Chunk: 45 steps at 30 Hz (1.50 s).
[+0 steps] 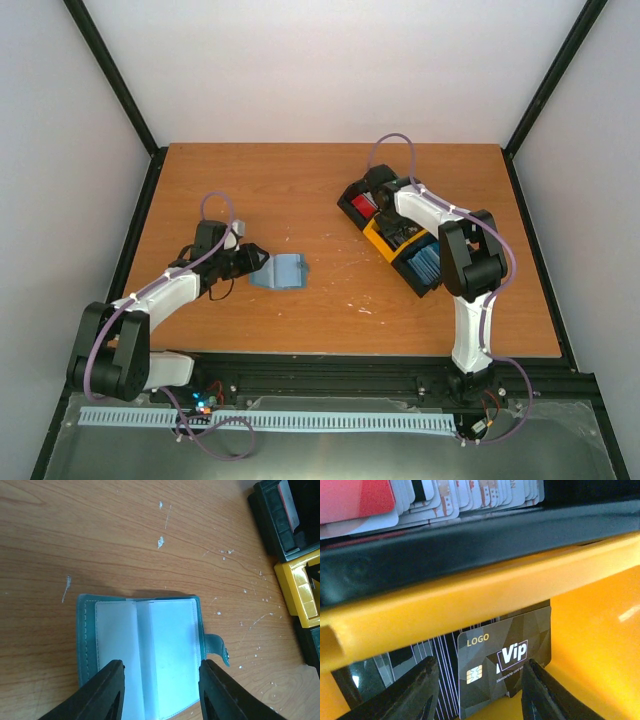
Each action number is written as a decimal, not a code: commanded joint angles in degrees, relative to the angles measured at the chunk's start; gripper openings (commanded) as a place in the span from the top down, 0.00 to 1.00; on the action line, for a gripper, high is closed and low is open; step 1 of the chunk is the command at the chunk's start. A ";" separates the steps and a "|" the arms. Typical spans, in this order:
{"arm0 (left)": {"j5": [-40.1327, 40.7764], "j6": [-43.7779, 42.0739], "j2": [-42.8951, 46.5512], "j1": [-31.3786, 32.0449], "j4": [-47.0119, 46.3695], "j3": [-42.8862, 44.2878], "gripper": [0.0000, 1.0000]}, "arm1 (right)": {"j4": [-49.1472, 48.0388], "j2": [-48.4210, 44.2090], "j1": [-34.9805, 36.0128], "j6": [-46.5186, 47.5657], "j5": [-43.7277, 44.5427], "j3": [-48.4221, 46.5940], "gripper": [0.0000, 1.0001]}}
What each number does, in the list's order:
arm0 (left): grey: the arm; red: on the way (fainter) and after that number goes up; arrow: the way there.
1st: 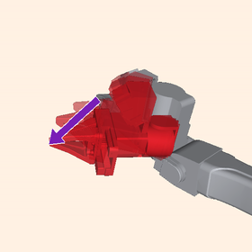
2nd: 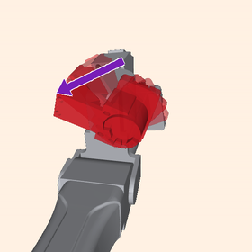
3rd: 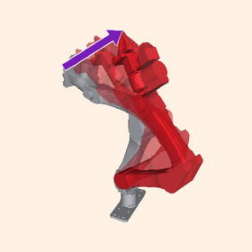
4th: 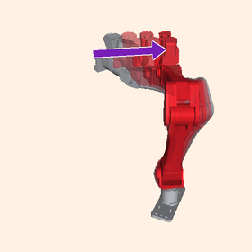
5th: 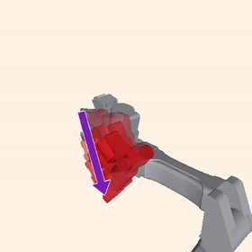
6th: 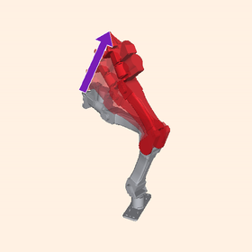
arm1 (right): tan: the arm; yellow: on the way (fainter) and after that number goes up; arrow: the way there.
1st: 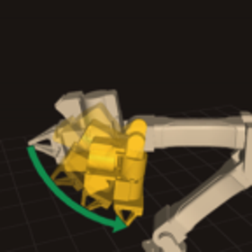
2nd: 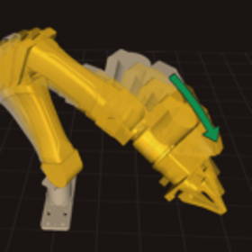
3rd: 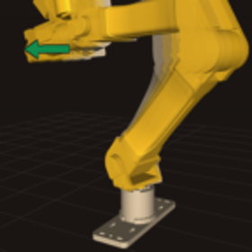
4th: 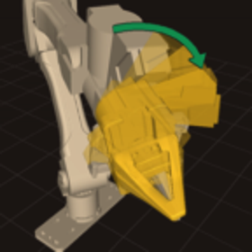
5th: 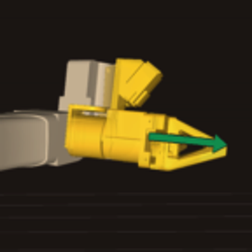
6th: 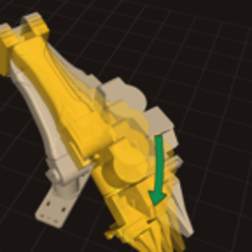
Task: Put the credit cards into the card holder
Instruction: Pick up the credit card from the storage box.
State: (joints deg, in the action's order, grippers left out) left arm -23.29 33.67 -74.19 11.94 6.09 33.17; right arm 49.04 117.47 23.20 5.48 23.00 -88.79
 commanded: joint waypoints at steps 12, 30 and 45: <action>1.10 -1.84 -1.54 -0.26 -0.17 1.80 0.58 | -2.62 1.26 0.01 0.16 0.77 1.46 0.54; 1.54 -2.32 -2.09 -0.26 0.15 2.60 0.58 | -2.89 0.09 -1.42 0.69 5.33 1.22 0.57; 1.97 -2.38 -1.82 -0.26 0.43 2.56 0.58 | -2.59 -1.73 -0.66 0.36 10.69 1.46 0.66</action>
State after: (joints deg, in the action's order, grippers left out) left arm -22.06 32.62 -75.96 11.94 6.11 33.50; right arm 46.92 117.58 22.22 6.17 29.15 -87.48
